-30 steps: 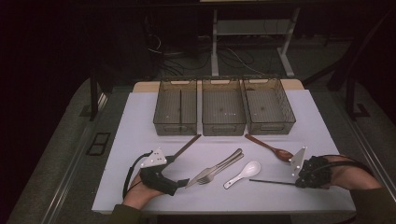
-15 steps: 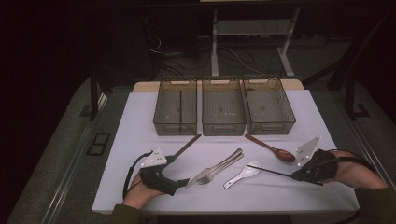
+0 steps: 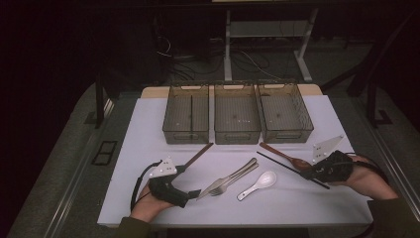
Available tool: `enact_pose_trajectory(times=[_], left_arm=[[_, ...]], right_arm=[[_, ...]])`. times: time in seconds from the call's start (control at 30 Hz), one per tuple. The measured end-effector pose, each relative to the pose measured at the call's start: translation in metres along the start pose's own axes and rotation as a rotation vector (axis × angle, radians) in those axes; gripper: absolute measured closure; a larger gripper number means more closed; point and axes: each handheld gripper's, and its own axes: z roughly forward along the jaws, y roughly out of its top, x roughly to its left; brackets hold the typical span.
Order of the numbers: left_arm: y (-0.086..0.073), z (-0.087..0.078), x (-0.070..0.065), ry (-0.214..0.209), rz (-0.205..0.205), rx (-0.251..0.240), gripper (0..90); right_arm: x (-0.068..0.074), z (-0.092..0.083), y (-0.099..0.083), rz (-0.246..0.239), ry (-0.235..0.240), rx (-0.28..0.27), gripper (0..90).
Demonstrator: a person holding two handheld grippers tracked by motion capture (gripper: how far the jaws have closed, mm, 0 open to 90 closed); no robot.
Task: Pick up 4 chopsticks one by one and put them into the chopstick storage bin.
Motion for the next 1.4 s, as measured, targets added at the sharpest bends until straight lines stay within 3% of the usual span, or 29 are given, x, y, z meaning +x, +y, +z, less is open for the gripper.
enact_pose_trajectory(times=[0.67,1.4], left_arm=[[0.003,0.003,0.003,0.006,-0.011,-0.007,0.0],[0.004,0.005,0.003,0.021,-0.002,-0.019,0.0]], right_arm=[[-0.01,0.01,0.023,0.159,-0.046,-0.193,85.2],[-0.02,0.015,0.048,0.251,-0.066,-0.36,85.2]])
